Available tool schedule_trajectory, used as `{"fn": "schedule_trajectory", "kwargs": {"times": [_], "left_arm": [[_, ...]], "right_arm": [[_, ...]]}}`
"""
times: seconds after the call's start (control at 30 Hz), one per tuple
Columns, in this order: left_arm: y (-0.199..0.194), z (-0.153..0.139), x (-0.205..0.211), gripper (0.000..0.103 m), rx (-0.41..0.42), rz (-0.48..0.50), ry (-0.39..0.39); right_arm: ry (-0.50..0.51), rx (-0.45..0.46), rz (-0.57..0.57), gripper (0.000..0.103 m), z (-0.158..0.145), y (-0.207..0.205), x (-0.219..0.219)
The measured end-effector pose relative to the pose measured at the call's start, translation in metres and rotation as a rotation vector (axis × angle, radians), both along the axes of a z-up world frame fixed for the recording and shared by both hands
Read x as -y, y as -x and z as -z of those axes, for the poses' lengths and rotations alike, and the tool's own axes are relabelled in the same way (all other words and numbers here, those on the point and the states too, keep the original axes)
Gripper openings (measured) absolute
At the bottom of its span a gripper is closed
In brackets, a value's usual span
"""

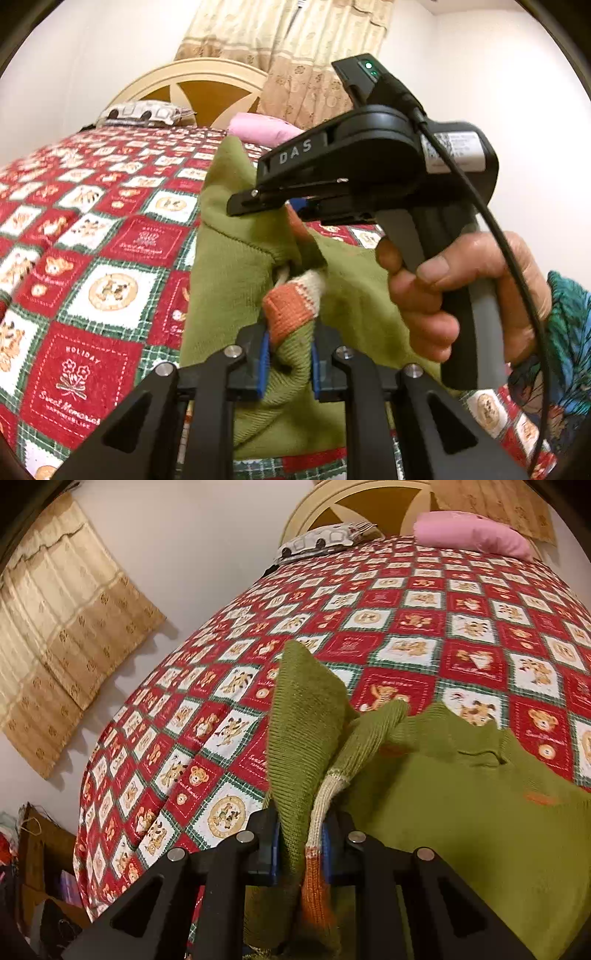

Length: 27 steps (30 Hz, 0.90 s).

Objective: Fold small clothes

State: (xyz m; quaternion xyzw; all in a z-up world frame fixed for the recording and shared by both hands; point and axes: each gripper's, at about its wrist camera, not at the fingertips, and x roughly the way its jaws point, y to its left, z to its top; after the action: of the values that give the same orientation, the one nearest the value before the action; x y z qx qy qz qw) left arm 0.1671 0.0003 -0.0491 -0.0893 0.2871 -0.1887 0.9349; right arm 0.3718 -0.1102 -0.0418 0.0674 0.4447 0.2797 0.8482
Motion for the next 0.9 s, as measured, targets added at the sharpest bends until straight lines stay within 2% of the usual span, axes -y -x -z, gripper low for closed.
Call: {"fn": "schedule_trajectory", "kwargs": {"times": [0.53,0.9], "left_arm": [[-0.005,-0.008,0.043,0.018,-0.036,0.090,-0.066],[-0.007,-0.009,0.067,0.018,-0.067,0.129,-0.081]], "right_arm": [[0.023,0.016,0.091,0.017,-0.003,0.014,0.058],[0.035,0.028,0.133,0.017,-0.002,0.024,0.092]]}}
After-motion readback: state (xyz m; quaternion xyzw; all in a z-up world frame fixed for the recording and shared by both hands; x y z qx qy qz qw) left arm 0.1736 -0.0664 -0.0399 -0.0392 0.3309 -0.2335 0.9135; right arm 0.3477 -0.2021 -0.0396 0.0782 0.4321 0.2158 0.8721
